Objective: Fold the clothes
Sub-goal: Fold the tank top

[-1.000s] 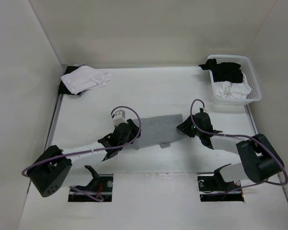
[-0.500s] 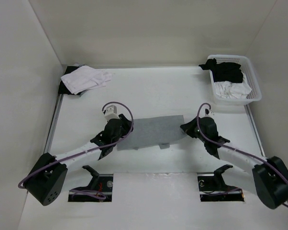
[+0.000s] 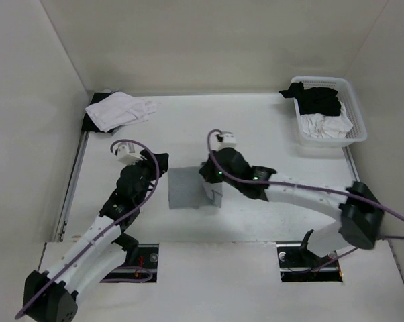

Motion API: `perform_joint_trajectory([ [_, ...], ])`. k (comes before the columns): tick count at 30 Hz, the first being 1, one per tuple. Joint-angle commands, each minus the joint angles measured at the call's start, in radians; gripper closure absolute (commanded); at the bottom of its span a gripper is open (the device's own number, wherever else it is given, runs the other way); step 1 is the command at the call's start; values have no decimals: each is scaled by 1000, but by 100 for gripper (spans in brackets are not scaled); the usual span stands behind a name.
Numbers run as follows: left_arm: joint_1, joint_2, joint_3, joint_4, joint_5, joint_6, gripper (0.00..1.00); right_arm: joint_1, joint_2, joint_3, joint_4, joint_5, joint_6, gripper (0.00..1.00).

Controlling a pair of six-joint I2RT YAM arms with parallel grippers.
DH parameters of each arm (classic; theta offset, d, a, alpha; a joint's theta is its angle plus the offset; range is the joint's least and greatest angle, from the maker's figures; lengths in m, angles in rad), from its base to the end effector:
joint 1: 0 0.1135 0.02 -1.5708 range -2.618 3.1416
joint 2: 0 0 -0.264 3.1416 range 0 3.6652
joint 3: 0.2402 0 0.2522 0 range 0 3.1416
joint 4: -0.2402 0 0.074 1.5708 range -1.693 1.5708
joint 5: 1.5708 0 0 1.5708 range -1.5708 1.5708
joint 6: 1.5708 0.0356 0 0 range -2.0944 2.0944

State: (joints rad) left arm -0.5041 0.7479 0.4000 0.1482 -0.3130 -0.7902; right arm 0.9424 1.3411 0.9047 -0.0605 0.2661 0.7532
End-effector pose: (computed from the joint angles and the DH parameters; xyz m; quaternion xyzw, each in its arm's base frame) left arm 0.1655 -0.0788 0.2445 -0.2067 0.7427 -0.2808 0.5717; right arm 0.1854 0.2392 0.2698 -0.0129 0.8543 0.3047 0.4209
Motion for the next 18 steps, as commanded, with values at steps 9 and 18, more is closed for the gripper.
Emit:
perform_joint_trajectory([
  [9,144,-148,36,-127,80,-1,56,221,587,548,-148,15,-49,49],
  [18,40,43,27,-33,89,-43,55,174,273,268,-38,73,-86,74],
])
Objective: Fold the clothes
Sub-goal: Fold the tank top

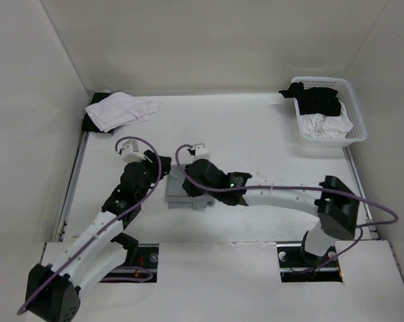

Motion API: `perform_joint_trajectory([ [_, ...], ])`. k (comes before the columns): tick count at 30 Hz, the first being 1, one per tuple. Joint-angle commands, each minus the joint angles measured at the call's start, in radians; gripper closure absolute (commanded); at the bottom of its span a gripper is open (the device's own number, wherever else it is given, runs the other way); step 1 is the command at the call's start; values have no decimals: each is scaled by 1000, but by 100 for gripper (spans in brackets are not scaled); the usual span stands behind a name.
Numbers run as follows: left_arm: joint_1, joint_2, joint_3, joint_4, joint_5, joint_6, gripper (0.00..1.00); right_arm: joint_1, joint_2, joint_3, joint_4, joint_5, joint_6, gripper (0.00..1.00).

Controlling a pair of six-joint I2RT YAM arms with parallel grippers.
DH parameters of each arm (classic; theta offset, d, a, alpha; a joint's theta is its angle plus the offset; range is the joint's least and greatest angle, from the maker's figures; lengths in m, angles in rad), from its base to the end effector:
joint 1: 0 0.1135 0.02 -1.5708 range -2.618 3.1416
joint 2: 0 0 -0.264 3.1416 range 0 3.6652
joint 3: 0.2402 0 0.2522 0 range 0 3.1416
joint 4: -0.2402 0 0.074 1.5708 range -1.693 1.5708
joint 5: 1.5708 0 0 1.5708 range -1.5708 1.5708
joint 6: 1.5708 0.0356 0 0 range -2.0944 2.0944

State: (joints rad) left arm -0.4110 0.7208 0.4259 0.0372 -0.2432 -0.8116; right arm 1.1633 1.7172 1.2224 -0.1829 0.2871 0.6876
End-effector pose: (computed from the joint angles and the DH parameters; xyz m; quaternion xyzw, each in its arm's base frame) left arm 0.1670 -0.0634 0.2463 -0.2290 0.7558 -0.2691 0.5513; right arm 0.1626 0.3512 0.2434 -0.1503 0.8821 0.2638 0.3602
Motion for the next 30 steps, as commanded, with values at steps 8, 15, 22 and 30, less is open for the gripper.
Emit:
perform_joint_trajectory([
  [8,-278,148,-24,95,-139,29,46,-86,-439,-417,241,191,-88,87],
  [15,-341,62,-56,30,-199,41,31,-227,-806,-710,249,211,-92,34],
  [22,-358,72,19,-11,-182,68,27,-385,-889,-821,309,155,-39,19],
  [30,-326,-50,-42,-111,-179,31,25,-386,-777,-824,430,123,-26,17],
])
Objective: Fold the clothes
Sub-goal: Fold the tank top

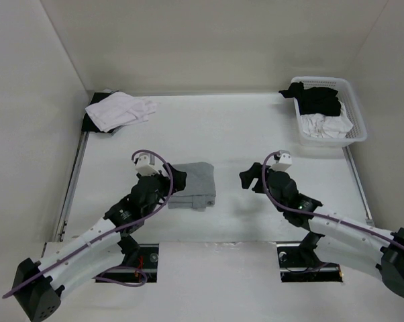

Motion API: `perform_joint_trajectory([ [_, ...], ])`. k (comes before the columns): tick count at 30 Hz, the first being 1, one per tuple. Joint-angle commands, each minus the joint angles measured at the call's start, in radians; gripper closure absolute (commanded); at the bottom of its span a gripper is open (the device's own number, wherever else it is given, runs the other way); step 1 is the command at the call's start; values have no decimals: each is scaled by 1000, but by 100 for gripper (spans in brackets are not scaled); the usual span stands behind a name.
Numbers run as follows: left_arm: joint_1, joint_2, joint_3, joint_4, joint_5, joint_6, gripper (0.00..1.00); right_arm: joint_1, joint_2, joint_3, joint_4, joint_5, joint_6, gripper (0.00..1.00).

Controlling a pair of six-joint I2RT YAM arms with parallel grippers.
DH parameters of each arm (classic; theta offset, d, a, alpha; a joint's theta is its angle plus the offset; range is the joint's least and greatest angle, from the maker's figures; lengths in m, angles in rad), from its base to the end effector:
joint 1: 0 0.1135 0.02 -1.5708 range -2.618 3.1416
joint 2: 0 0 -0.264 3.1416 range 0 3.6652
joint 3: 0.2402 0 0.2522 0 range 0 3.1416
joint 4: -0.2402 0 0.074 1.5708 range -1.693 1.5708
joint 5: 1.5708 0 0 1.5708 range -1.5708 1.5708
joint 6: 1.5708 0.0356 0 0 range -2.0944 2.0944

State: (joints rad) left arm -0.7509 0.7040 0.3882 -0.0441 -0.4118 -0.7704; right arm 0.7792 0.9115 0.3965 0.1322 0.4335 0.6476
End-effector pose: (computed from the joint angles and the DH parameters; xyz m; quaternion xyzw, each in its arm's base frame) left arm 0.1340 -0.1056 0.2278 -0.1242 0.8037 -0.2623 0.5195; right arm 0.1525 0.1296 0.2140 0.0669 0.8155 0.2229 0.5299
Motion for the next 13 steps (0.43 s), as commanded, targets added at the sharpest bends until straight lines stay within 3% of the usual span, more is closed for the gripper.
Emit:
perform_joint_trajectory([
  [1,25,-43,-14,-45,-16,-20,25,-5,42,5,125,-33,14,17],
  [13,229,-35,-28,-94,-2,-50,26,-56,72,-7,168,-71,14,17],
])
